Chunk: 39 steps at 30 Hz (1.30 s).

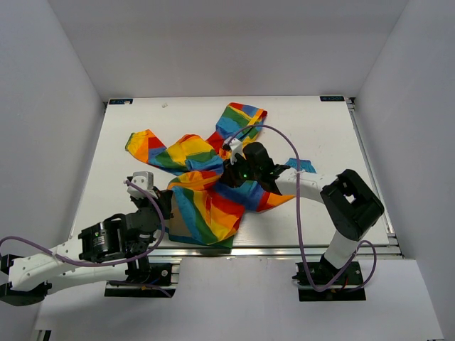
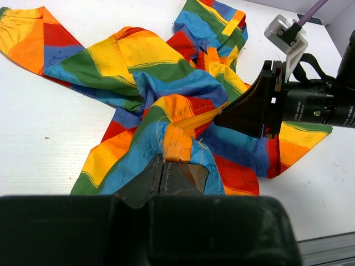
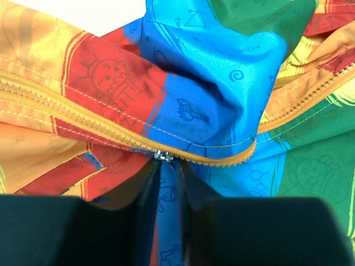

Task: Zip up the jacket

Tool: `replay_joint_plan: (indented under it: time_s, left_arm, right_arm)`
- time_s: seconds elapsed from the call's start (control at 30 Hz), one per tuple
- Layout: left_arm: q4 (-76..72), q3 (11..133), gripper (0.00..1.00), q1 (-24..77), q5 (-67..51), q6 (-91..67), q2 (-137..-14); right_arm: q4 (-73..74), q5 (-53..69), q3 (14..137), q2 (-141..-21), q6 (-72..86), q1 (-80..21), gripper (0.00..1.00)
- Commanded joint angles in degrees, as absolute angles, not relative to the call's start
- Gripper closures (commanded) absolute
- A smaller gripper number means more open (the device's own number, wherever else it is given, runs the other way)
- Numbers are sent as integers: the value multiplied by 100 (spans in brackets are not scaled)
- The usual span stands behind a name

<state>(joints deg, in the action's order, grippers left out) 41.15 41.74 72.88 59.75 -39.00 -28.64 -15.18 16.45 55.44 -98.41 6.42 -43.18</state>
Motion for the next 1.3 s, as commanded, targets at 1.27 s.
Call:
replay_joint_plan:
  time_s: [1.27]
  left_arm:
    - [6363, 4913, 100, 7286, 3419, -6004, -2962]
  right_arm:
    - [2426, -1915, 10211, -12207, -914, -3261, 100]
